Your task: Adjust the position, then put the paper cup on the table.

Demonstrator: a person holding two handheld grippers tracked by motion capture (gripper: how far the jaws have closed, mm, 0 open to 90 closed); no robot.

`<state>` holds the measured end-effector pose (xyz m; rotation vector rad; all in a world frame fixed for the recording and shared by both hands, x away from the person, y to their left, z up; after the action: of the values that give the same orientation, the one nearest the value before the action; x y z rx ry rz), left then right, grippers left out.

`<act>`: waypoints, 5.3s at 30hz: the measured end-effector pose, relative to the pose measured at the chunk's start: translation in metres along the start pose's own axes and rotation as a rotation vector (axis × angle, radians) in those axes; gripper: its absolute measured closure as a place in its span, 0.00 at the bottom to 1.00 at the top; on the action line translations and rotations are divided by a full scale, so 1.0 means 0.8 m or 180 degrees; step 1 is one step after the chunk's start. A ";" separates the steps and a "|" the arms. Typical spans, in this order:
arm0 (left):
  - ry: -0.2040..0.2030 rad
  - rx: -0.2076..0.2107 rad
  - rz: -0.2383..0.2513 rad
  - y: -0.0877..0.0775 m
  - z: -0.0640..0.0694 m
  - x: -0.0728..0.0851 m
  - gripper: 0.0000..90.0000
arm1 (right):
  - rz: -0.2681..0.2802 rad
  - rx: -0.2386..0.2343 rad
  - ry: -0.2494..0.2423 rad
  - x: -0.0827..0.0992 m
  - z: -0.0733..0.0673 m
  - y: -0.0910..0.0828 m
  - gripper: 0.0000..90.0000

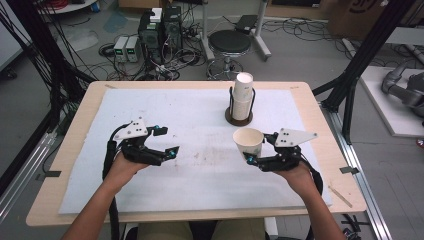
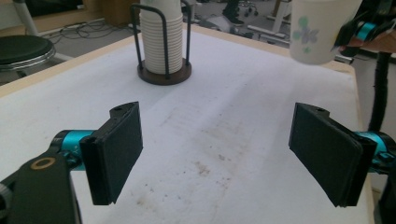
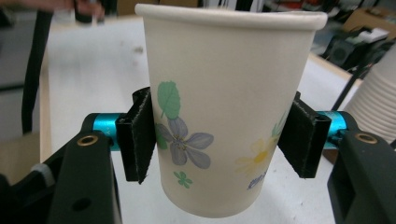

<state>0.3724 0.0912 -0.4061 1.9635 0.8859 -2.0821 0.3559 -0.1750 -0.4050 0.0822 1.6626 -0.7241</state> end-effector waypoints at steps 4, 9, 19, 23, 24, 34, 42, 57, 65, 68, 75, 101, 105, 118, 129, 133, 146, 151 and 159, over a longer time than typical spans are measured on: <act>0.0003 -0.0121 0.0085 -0.006 -0.004 0.010 0.20 | 0.0236 0.0060 0.0082 0.000 0.003 -0.006 0.40; -0.0005 -0.0233 0.0192 -0.014 -0.007 0.025 0.20 | 0.0346 0.0164 0.0096 0.006 0.009 -0.005 0.40; -0.0142 -0.0351 0.0277 -0.025 -0.013 0.051 0.19 | 0.0484 0.0221 0.0161 0.012 0.016 0.000 0.40; -0.0166 -0.0390 0.0303 -0.026 -0.014 0.057 0.19 | 0.0519 0.0244 0.0162 0.010 0.016 0.000 0.40; -0.0192 -0.0394 0.0306 -0.026 -0.014 0.059 0.19 | 0.0534 0.0241 0.0171 0.009 0.016 0.000 0.40; -0.0213 -0.0417 0.0410 -0.034 -0.017 0.060 0.19 | 0.0569 0.0296 0.0172 0.008 0.015 0.000 0.40; -0.0244 -0.0474 0.0431 -0.039 -0.025 0.062 0.19 | 0.0576 0.0279 0.0175 0.005 0.014 0.005 0.40; -0.0291 -0.0524 0.0440 -0.049 -0.036 0.066 0.20 | 0.0602 0.0168 0.0256 -0.009 0.015 0.057 0.39; -0.0338 -0.0547 0.0467 -0.059 -0.040 0.065 0.20 | 0.0551 0.0187 0.0302 -0.008 0.011 0.113 0.39; -0.0346 -0.0540 0.0454 -0.060 -0.040 0.066 0.20 | 0.0557 0.0217 0.0356 -0.006 0.012 0.131 0.39; -0.0361 -0.0523 0.0427 -0.057 -0.039 0.069 0.20 | 0.0373 0.0297 0.0413 0.008 0.018 0.170 0.39; -0.0375 -0.0500 0.0353 -0.051 -0.037 0.074 0.20 | -0.0496 0.0388 0.0355 0.042 0.024 0.200 0.38; -0.0382 -0.0485 0.0343 -0.051 -0.037 0.074 0.20 | -0.0591 0.0394 0.0292 0.045 0.023 0.195 0.36; -0.0484 -0.0518 0.0365 -0.051 -0.042 0.074 0.19 | -0.0629 0.0332 0.0361 0.053 0.021 0.152 0.23; -0.0561 -0.0559 0.0434 -0.045 -0.046 0.069 0.17 | -0.0216 0.0476 0.0447 0.045 0.034 0.063 0.23; -0.0527 -0.0604 0.0492 -0.047 -0.048 0.065 0.17 | -0.0067 0.0603 0.0434 0.043 0.042 0.032 0.23; -0.0452 -0.0603 0.0551 -0.053 -0.043 0.059 0.17 | 0.0175 0.0807 0.0386 0.045 0.041 -0.020 0.23; -0.0412 -0.0584 0.0574 -0.055 -0.037 0.056 0.17 | 0.0176 0.0870 0.0402 0.049 0.040 -0.033 0.23; -0.0404 -0.0586 0.0577 -0.063 -0.033 0.058 0.17 | 0.0194 0.0916 0.0406 0.052 0.039 -0.040 0.23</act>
<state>0.3647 0.1584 -0.4334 1.7290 0.8099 -1.9253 0.3591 -0.2302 -0.4309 0.3886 1.6584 -0.9234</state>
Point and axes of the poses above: each handheld gripper's, and its own axes: y roughly forward along the jaws, x roughly out of its underside, z roughly to its right, the point moved 10 cm from there along y, roughly forward along the jaws, and after that the axes turned 6 degrees about y, right-handed, at the moved point
